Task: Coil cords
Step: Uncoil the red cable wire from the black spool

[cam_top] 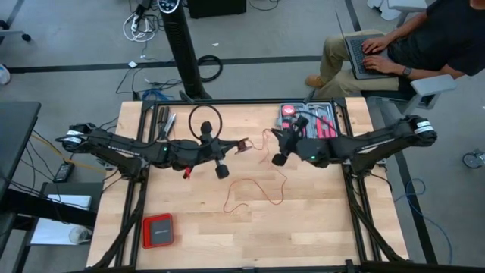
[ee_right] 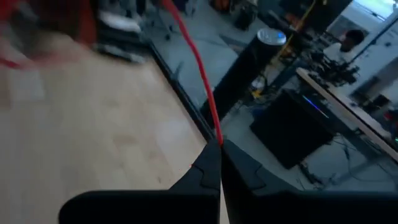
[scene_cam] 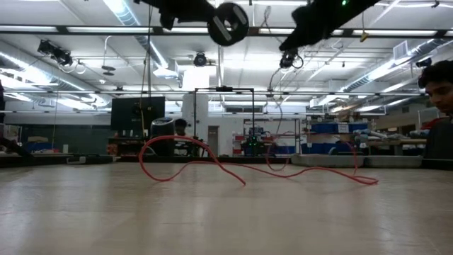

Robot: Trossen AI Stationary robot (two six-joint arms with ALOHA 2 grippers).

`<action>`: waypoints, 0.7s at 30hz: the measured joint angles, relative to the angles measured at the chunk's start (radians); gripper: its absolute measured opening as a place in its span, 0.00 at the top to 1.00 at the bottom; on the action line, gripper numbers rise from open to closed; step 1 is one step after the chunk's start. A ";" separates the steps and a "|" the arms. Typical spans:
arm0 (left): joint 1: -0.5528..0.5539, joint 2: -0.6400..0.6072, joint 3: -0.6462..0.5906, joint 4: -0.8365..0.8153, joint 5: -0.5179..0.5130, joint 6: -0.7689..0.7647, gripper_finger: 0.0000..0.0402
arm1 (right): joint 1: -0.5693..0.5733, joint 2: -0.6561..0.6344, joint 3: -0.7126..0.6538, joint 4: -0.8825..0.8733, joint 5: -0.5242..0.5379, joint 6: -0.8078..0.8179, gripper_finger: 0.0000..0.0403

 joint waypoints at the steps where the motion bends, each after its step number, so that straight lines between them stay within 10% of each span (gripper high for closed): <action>1: 0.003 0.000 0.000 -0.016 -0.012 0.000 0.99 | 0.011 -0.016 0.000 0.005 0.000 0.000 1.00; 8: 0.025 0.000 0.000 -0.104 -0.078 -0.004 0.99 | 0.101 -0.085 0.000 0.105 -0.036 -0.072 1.00; 21: 0.054 0.000 0.000 -0.074 -0.120 -0.057 0.99 | 0.142 -0.076 0.000 0.254 -0.515 -0.178 1.00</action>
